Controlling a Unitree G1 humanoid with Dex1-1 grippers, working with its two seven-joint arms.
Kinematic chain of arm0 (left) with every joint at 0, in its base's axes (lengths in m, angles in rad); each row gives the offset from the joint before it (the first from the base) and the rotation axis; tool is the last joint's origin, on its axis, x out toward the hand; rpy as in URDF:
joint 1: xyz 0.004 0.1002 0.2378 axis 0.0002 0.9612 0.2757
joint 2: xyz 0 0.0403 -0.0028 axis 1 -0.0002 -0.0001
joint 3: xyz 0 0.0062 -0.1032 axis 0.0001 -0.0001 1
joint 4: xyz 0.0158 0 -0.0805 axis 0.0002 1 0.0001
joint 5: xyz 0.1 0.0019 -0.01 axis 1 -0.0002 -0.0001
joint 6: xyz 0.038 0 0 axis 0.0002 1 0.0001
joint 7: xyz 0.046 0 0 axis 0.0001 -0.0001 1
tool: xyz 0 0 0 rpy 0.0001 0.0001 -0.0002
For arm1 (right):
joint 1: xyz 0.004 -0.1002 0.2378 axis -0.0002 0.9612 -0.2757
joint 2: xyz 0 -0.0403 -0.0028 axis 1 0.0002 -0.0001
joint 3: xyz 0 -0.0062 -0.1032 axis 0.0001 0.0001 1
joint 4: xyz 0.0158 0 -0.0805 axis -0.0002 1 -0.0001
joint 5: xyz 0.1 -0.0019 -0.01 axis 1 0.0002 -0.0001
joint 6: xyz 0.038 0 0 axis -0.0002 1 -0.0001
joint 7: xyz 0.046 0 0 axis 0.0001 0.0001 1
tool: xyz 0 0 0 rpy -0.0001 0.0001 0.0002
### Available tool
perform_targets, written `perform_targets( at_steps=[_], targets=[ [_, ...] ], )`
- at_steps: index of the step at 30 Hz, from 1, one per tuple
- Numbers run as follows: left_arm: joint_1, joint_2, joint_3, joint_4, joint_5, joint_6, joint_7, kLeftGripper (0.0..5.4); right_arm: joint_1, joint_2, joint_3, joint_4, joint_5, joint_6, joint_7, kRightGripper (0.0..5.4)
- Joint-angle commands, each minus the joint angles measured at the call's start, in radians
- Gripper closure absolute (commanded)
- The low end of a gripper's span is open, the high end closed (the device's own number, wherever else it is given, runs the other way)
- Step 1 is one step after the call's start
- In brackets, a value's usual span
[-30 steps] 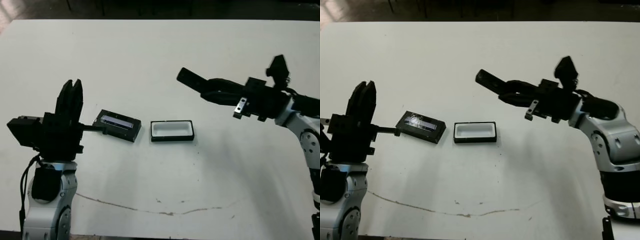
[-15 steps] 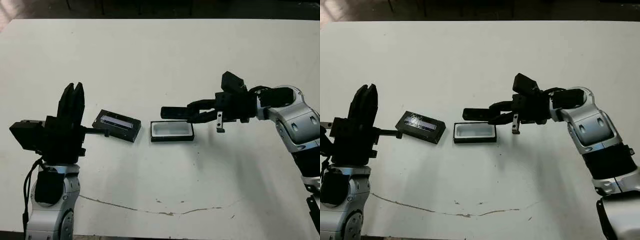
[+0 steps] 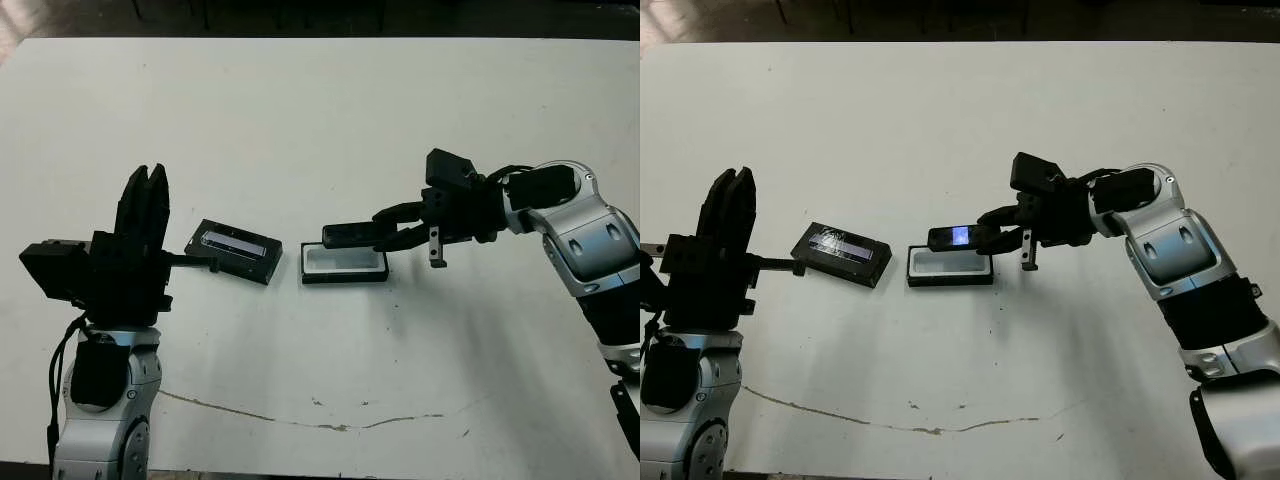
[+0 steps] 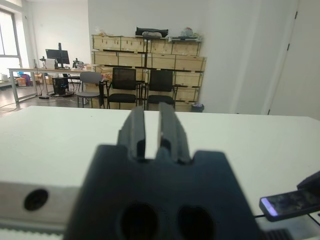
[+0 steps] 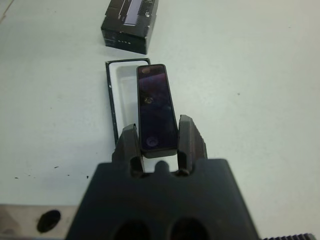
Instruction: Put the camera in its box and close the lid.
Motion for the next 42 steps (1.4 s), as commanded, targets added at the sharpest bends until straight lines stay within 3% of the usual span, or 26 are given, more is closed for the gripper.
perform_targets(
  at_steps=[1, 12, 23, 42],
  targets=[
    [0.01, 0.005, 0.006, 0.016, 0.005, 0.01, 0.003, 5.4, -0.006, 0.012, 0.014, 0.022, 0.001, 0.01, 0.019, 5.4],
    [0.006, 0.007, 0.009, 0.015, 0.005, 0.018, 0.004, 5.4, -0.013, 0.022, 0.027, 0.025, -0.002, 0.023, 0.048, 5.4],
    [0.011, 0.005, 0.002, 0.01, 0.019, 0.019, 0.009, 5.4, -0.003, 0.044, 0.025, 0.068, 0.0, -0.032, 0.071, 5.4],
    [0.027, -0.002, -0.001, 0.006, 0.013, 0.021, 0.017, 5.4, -0.01, 0.054, 0.045, 0.069, -0.028, 0.002, 0.052, 5.4]
  ],
)
